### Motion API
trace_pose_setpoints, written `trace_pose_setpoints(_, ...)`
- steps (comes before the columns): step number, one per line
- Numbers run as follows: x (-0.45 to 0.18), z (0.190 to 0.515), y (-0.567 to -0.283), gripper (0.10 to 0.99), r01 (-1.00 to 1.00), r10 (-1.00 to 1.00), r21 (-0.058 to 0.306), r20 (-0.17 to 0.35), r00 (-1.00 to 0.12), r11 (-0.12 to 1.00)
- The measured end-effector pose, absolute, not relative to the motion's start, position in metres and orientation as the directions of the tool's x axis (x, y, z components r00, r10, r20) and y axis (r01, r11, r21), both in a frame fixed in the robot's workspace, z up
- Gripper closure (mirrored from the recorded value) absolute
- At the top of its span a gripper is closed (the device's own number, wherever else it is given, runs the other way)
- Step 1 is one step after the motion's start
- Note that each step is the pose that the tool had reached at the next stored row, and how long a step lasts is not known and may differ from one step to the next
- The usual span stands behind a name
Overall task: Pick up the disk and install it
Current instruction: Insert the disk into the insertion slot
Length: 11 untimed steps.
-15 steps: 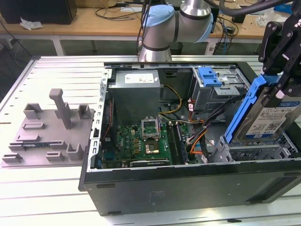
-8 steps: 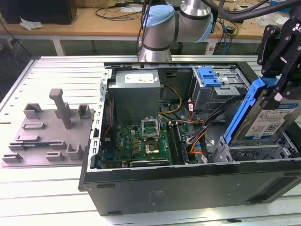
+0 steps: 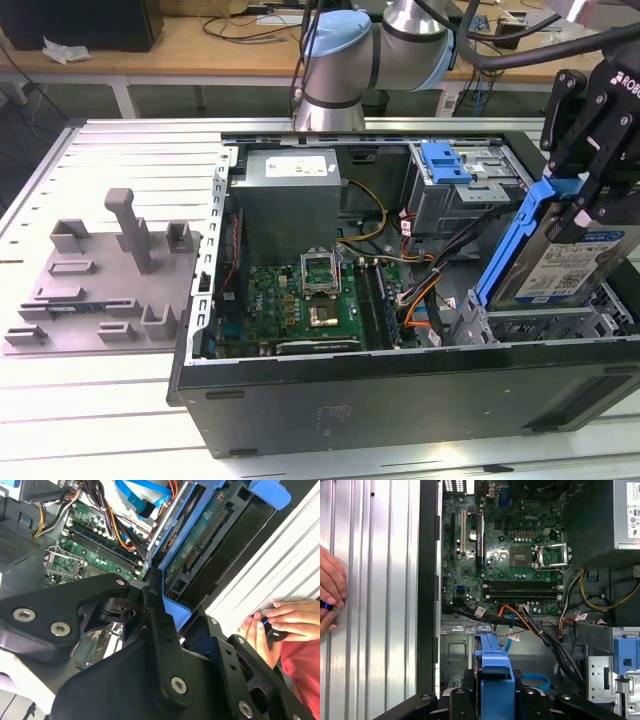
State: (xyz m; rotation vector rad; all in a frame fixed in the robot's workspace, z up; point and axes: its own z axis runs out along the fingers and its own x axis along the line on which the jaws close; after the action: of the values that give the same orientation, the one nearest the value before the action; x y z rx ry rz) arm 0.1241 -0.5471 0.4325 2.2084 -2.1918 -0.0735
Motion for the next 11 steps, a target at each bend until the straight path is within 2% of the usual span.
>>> trace_pose_setpoints(11,0.124,0.42,-0.547,0.718,-0.999,-1.0,0.054,-0.013,0.007,-0.008)
